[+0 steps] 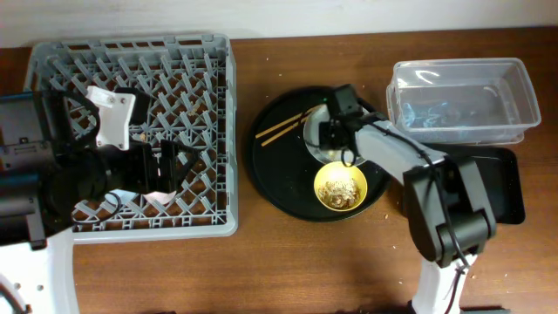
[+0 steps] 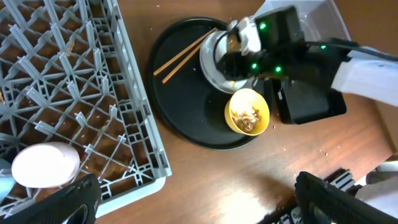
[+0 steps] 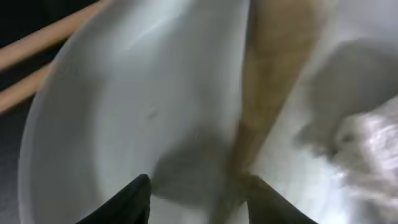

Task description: Sort waste into correct bins and load items into the dishwasher rack

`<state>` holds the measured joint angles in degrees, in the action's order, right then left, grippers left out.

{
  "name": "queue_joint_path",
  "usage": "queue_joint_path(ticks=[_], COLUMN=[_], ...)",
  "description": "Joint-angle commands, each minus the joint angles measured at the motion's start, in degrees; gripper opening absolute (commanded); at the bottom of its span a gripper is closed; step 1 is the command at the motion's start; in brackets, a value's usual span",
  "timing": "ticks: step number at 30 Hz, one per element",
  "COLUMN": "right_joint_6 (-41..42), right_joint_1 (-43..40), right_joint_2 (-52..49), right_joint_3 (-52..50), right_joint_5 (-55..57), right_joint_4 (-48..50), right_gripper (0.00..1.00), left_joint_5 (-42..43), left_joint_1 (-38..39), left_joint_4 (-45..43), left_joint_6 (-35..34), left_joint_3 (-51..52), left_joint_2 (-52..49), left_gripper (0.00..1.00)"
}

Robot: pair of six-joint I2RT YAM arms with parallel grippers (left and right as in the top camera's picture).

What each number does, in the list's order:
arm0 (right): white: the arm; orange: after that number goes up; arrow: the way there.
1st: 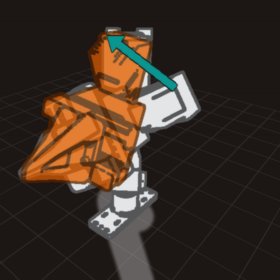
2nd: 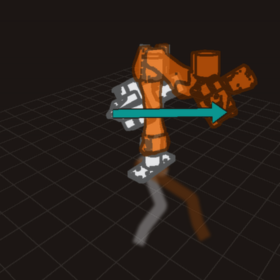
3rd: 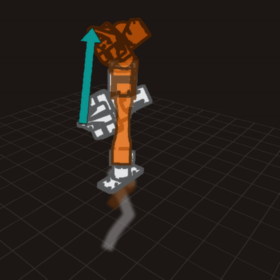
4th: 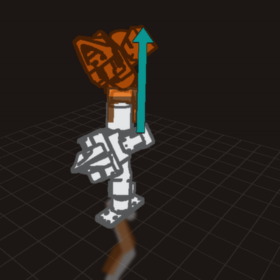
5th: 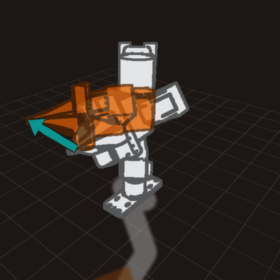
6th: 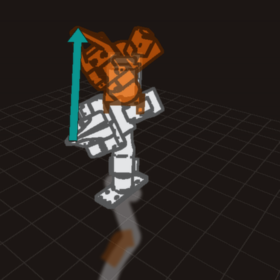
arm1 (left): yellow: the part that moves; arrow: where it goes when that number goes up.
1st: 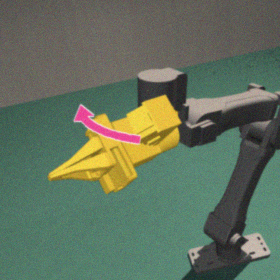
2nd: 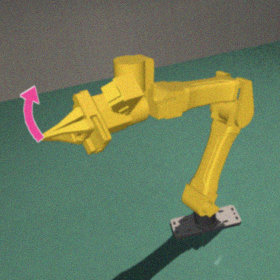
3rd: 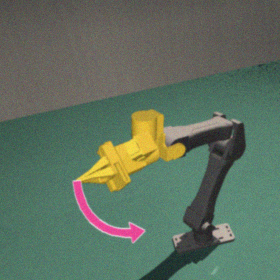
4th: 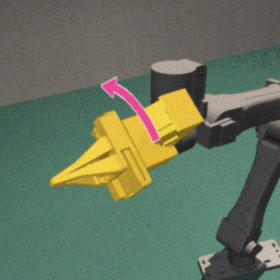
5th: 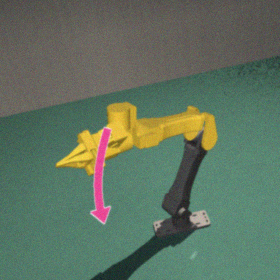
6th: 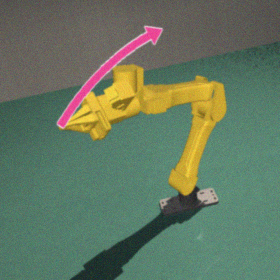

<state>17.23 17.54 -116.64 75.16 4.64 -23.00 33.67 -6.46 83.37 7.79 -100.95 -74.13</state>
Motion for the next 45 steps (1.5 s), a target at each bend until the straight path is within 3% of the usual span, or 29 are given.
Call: queue_joint_path(ticks=[1, 3, 6, 9, 13, 14, 16, 17, 19, 20, 21, 22, 24, 27, 31, 32, 35, 41, 45], right_joint_6=[1.7, 0.3, 0.2, 1.0, 4.5, 4.4, 0.9, -2.7, -3.3, -3.3, -3.3, -3.3, -3.2, -2.8, -3.3, -3.5, -3.5, -2.1, 3.5], right_joint_1=[-1.9, -1.9, -2.6, -9.8, -24.3, -27.0, -29.6, -30.1, -27.8, -26.4, -23.1, -18.6, -9.5, -4.7, -7.0, -7.1, -7.1, -10.2, -18.9], right_joint_2=[-0.3, 1.4, 11.2, 21.3, 16.0, 13.6, 12.5, 14.1, 18.3, 19.5, 20.9, 20.8, 17.2, 8.1, -3.3, -5.3, -6.3, 7.2, 10.5], right_joint_3=[0.2, 0.2, 3.3, 4.9, 4.9, 4.9, 5.0, 6.9, 12.1, 13.1, 13.4, 13.3, 12.7, 12.6, 12.7, 12.7, 12.6, 21.6, 21.9], right_joint_5=[-4.5, -6.7, -7.4, -1.0, 0.8, -2.4, -9.3, -14.4, -22.2, -23.7, -25.4, -23.4, -7.7, 8.6, 10.4, 9.6, 8.4, -6.9, -4.0], right_joint_4=[-0.3, -1.2, -7.7, -9.4, -5.4, -3.4, -1.9, -2.6, -9.9, -12.5, -16.9, -20.7, -22.7, -21.2, -16.8, -17.0, -18.2, -25.9, -24.8], right_gripper=[0.17, 0.05, 0.04, 0.04, 0.04, 0.07, 0.31, 0.48, 0.52, 0.49, 0.35, 0.27, 0.36, 0.44, 0.45, 0.38, 0.04, 0.04, 0.04], left_joint_5=[1.0, 1.0, 1.0, 1.0, 1.0, 1.0, 1.0, 1.0, 1.0, 1.0, 1.0, 1.1, 1.0, 1.0, 1.0, 1.0, 1.0, 1.0, 1.0], left_joint_1=[-0.2, -0.2, -0.2, -0.2, -0.2, -0.2, -0.2, -0.2, -0.2, -0.2, -0.2, -0.2, -0.2, -0.2, -0.2, -0.2, -0.2, -0.2, -0.2], left_joint_4=[-0.1, -0.2, -0.2, -0.2, -0.2, -0.2, -0.2, -0.2, -0.2, -0.2, -0.2, -0.2, -0.2, -0.2, -0.2, -0.2, -0.2, -0.2, -0.2], left_joint_6=[1.3, 1.3, 1.3, 1.3, 1.3, 1.3, 1.3, 1.3, 1.3, 1.3, 1.3, 1.3, 1.3, 1.3, 1.3, 1.3, 1.3, 1.3, 1.3], left_joint_3=[-0.3, -0.3, -0.3, -0.3, -0.3, -0.3, -0.3, -0.3, -0.3, -0.3, -0.3, -0.3, -0.3, -0.3, -0.3, -0.3, -0.3, -0.3, -0.3], left_joint_2=[0.2, 0.2, 0.2, 0.2, 0.2, 0.2, 0.2, 0.2, 0.2, 0.2, 0.2, 0.2, 0.2, 0.2, 0.2, 0.2, 0.2, 0.2, 0.2], left_gripper=[0.99, 0.99, 0.99, 0.99, 0.99, 0.99, 0.99, 0.99, 0.99, 0.99, 0.99, 0.99, 0.99, 0.99, 0.99, 0.99, 0.99, 0.99, 0.99])
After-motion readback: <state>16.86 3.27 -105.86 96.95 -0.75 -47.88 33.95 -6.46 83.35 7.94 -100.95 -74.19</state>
